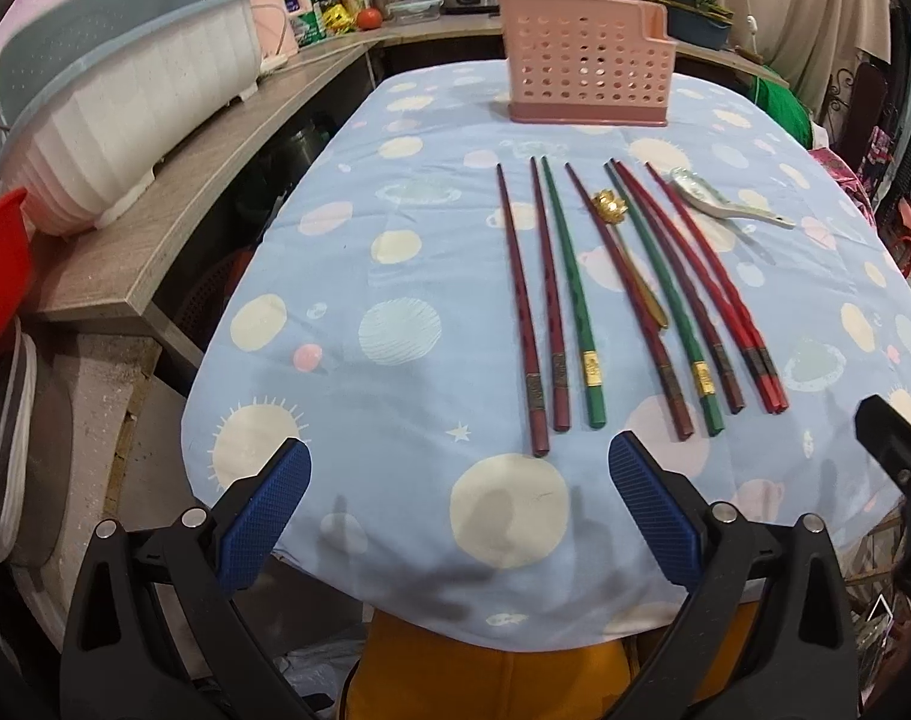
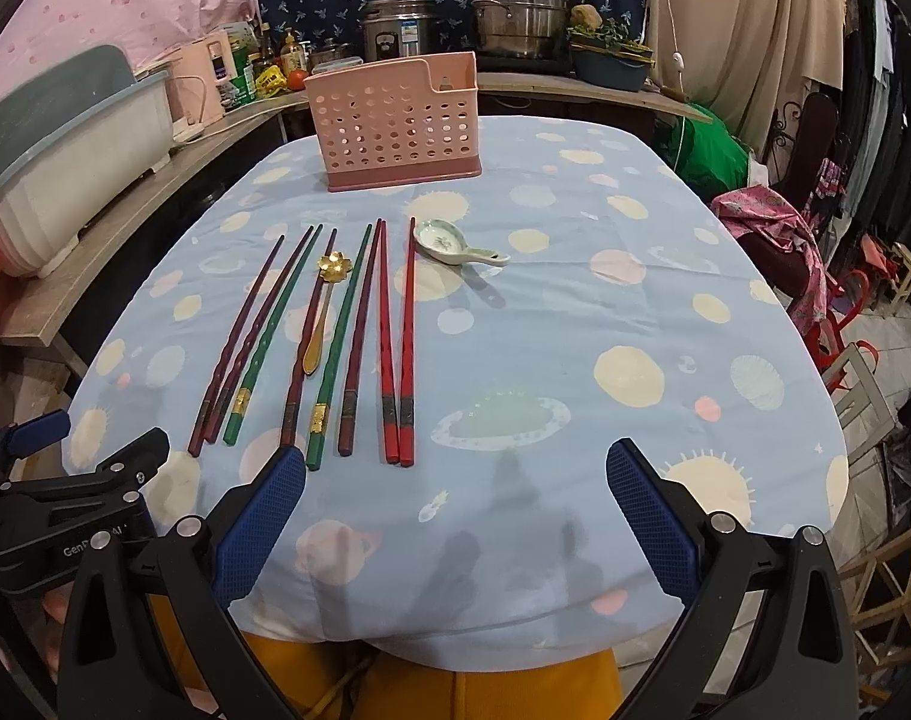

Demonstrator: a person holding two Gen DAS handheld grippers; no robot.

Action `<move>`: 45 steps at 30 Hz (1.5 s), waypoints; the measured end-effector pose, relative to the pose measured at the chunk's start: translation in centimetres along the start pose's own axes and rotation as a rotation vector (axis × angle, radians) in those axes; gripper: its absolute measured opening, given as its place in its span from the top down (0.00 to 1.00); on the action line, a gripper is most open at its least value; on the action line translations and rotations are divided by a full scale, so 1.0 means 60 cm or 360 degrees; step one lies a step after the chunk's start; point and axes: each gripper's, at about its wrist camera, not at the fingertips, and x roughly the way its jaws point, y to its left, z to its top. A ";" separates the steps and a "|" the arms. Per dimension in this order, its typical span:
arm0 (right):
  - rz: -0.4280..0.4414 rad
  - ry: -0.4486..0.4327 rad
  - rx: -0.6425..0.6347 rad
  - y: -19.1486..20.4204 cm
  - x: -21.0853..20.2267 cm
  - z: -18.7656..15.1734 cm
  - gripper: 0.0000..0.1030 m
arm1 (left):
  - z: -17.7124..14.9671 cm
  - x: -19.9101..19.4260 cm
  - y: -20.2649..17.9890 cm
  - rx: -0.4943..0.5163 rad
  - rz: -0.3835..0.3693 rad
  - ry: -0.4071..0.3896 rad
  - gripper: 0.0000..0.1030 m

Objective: Organize utensils
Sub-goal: 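Move the right gripper to the white ceramic spoon while the left gripper reaches a dark red chopstick, then close the right gripper on the spoon handle while the left gripper closes on the chopstick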

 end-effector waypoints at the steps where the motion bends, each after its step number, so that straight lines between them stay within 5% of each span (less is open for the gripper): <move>1: 0.0002 0.0006 0.0006 -0.001 0.003 0.001 0.07 | 0.001 0.006 0.003 -0.0009 -0.0001 0.0011 0.08; 15: 0.0010 0.0055 0.0069 -0.030 0.049 0.031 0.07 | 0.027 0.085 0.008 -0.0044 -0.0057 0.0111 0.21; 23: 0.0063 -0.0001 0.0055 -0.038 0.065 0.076 0.08 | 0.036 0.093 0.012 -0.0060 -0.0138 0.0126 0.48; 30: 0.0168 -0.0070 0.0066 -0.057 0.099 0.152 0.38 | 0.046 0.093 0.006 -0.0043 -0.0229 0.0116 0.91; 36: 0.0248 -0.0019 0.0047 -0.070 0.156 0.193 0.59 | 0.044 0.093 0.006 -0.0042 -0.0242 0.0105 0.91; 45: 0.0362 0.0135 0.0062 -0.074 0.218 0.179 0.82 | 0.041 0.091 0.005 -0.0028 -0.0231 0.0092 0.91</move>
